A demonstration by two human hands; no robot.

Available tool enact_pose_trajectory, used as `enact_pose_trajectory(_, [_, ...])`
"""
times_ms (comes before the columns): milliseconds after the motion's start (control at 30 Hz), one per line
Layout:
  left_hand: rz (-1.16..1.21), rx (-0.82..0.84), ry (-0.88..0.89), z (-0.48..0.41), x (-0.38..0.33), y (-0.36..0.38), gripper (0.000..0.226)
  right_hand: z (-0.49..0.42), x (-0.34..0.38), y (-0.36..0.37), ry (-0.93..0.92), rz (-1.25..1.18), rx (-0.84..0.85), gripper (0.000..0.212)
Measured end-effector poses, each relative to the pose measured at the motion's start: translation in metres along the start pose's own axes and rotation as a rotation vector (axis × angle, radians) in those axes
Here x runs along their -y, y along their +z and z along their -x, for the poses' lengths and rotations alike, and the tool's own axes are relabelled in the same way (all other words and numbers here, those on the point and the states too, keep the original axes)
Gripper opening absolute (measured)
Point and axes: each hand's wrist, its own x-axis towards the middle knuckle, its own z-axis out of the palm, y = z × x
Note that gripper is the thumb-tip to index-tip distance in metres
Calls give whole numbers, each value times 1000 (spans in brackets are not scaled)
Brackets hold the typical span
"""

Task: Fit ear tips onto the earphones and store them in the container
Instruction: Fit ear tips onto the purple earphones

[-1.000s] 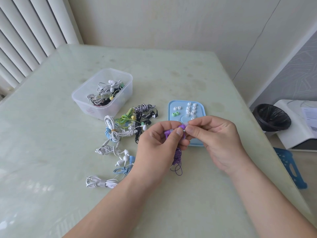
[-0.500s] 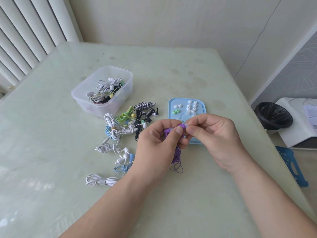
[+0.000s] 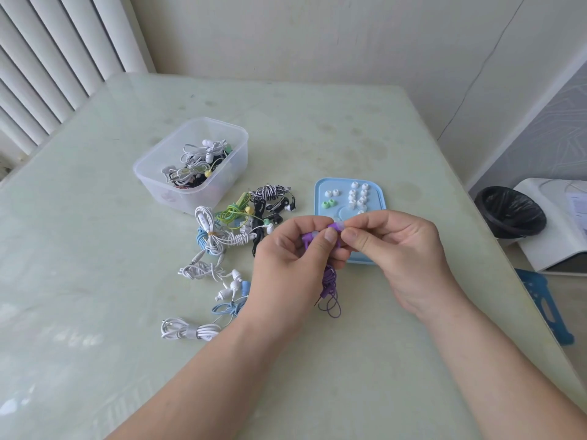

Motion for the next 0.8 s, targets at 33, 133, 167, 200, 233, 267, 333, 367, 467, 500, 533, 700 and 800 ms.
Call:
enact_pose_trajectory(33, [23,-7,-9,-1,0,0,9,1,0,0,-31,31,8,16])
enact_pose_trajectory(133, [48,-10,-16,-1,1,0,10,3,-1,0,-72,64,-2,12])
enact_pose_trajectory(167, [40,-5,-9,-1,1,0,10,3,0,0,-57,37,-21,10])
enact_pose_trajectory(200, [34,-1,-2,0,1,0,10,2,-1,0,-39,10,-36,9])
enact_pose_trajectory(233, [33,-1,3,0,0,1,9,2,0,1,-25,-5,-41,8])
enact_pose_trajectory(267, [35,1,5,1,0,1,9,2,0,0,-20,-8,-43,8])
enact_pose_trajectory(333, [38,5,2,1,0,1,9,1,0,0,-22,-6,-38,10])
enact_pose_trajectory(367, [37,6,-1,1,0,1,9,2,1,0,-27,-1,-34,12])
enact_pose_trajectory(467, [60,8,-12,1,0,-1,11,3,1,0,-67,60,-7,18])
enact_pose_trajectory(500, [72,10,-17,0,0,-1,11,3,0,0,-78,78,1,18])
enact_pose_trajectory(533, [79,13,-22,0,-1,-1,11,3,-1,0,-84,87,3,18])
enact_pose_trajectory(700, [80,21,-19,-1,-1,-1,10,3,-3,1,-84,65,8,19])
enact_pose_trajectory(800, [94,1,-20,-1,-1,-1,10,5,-4,2,-97,61,32,16])
